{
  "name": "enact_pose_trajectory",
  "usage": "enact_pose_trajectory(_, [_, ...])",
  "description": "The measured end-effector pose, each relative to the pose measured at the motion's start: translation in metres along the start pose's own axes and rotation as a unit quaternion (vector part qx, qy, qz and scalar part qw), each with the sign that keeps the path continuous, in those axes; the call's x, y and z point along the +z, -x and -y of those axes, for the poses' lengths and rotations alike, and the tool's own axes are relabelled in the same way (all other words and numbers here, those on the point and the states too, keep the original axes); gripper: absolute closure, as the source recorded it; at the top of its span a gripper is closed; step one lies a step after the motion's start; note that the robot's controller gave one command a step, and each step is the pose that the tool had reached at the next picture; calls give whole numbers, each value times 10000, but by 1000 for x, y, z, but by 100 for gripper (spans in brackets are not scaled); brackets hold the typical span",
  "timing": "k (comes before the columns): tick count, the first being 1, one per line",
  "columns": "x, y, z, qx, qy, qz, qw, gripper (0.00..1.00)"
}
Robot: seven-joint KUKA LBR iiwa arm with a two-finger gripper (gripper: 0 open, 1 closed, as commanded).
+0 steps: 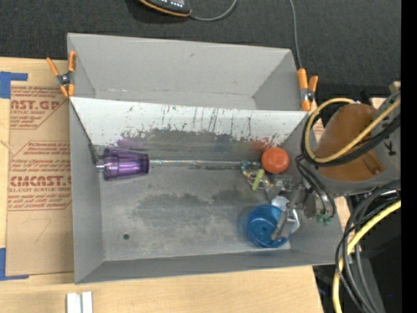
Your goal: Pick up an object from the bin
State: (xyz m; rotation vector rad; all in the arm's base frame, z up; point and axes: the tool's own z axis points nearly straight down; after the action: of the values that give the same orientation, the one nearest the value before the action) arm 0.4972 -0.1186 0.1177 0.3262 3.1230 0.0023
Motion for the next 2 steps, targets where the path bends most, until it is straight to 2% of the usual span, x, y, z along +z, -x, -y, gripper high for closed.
enact_pose_trajectory(1, [46,-14,2,-1505,-9,62,9886,0])
enact_pose_trajectory(2, [45,-8,-10,-177,4,110,9998,100])
